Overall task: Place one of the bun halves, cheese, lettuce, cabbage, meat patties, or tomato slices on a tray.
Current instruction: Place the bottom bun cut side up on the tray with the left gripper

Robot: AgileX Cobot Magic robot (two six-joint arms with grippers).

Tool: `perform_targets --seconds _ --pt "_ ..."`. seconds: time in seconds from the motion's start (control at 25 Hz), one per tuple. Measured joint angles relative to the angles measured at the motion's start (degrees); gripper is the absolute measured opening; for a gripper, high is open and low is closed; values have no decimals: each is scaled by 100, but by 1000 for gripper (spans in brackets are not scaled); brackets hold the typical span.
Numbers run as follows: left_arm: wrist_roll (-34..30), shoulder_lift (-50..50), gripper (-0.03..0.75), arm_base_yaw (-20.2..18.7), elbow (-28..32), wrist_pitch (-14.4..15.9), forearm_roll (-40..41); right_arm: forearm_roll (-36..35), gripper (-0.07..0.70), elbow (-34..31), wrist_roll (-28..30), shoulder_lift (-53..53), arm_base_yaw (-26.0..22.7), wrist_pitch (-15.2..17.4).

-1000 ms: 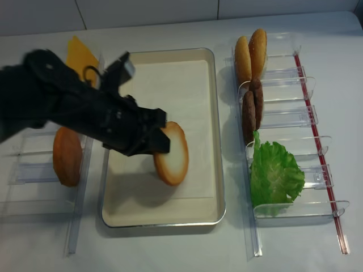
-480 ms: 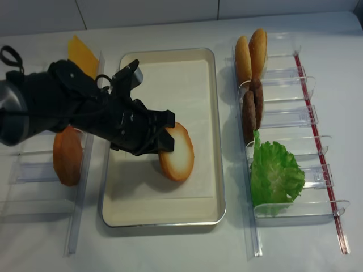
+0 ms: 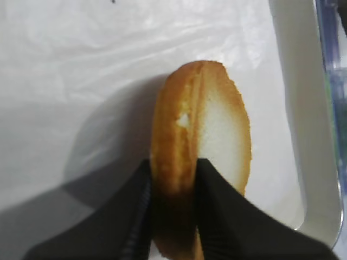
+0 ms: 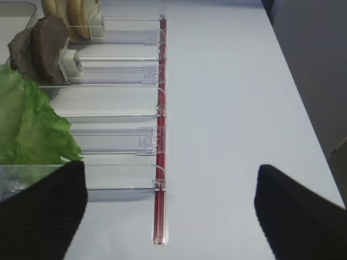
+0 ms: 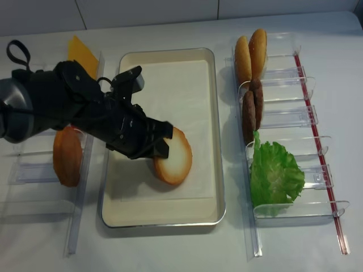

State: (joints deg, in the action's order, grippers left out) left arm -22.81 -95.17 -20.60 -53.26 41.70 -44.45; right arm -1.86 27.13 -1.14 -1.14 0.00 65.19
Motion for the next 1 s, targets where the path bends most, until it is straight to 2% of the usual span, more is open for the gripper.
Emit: perform_targets --seconds 0.12,0.28,0.4,0.72,0.84,1.0 --pt "0 -13 243 0 0 0 271 0 627 0 0 0 0 0" --pt "38 -60 458 -5 11 40 508 0 627 0 0 0 0 0" --pt "89 -60 550 -18 11 40 487 0 627 0 0 0 0 0" --pt "89 -60 575 -27 -62 67 500 0 627 0 11 0 0 0" --pt "107 -69 580 -27 -305 317 764 0 627 0 11 0 0 0" --pt "510 -69 577 -27 -859 868 1574 0 627 0 11 0 0 0"
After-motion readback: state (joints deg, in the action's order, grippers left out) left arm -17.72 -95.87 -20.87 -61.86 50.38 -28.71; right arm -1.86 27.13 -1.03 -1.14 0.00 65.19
